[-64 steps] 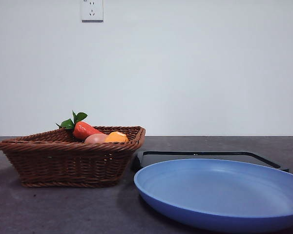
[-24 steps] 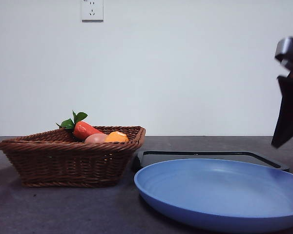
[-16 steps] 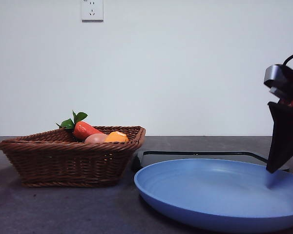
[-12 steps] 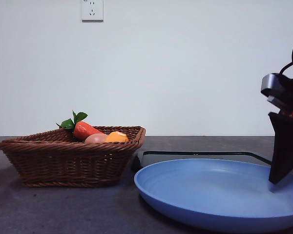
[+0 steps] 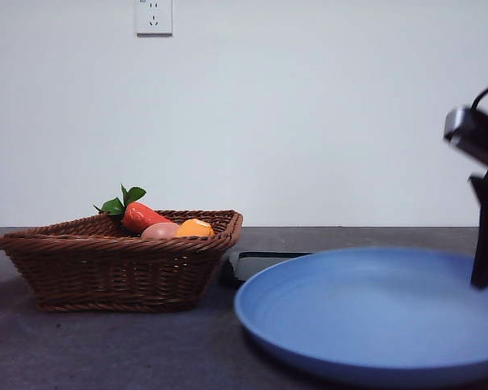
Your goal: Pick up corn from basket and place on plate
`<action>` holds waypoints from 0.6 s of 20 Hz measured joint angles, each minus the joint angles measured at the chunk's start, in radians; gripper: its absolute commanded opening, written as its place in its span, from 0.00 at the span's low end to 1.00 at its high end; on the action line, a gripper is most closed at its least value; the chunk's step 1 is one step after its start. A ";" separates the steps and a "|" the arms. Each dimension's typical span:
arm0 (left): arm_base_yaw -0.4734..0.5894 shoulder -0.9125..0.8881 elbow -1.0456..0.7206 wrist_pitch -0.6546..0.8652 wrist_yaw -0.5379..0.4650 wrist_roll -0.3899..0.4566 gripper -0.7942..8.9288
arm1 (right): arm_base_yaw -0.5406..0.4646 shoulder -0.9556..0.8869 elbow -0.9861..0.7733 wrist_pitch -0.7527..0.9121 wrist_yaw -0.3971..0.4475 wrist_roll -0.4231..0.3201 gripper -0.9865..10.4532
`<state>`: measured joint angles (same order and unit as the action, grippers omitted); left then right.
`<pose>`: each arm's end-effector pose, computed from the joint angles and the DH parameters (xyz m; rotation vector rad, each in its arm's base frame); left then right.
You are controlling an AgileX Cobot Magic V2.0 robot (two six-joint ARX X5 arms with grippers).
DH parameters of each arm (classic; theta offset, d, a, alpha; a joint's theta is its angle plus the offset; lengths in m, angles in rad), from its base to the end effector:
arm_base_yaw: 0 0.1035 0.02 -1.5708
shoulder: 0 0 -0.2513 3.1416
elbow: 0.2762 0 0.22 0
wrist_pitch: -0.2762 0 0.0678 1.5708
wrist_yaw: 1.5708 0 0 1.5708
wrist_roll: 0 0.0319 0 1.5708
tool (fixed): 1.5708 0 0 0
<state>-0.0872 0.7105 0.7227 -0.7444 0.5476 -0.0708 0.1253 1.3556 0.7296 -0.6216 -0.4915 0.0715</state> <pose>0.1092 -0.0262 0.2664 -0.2352 0.7464 -0.5805 0.2000 0.0404 0.1827 0.2906 1.2645 0.4897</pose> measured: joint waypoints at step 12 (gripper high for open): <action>-0.296 0.544 0.206 0.285 -0.225 -0.105 0.44 | -0.108 -0.396 0.085 -0.180 0.061 -0.014 0.09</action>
<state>-0.3836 1.2545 0.9283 -0.4595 0.3229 -0.1757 0.0177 0.9592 0.8143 -0.8013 -0.4305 0.0570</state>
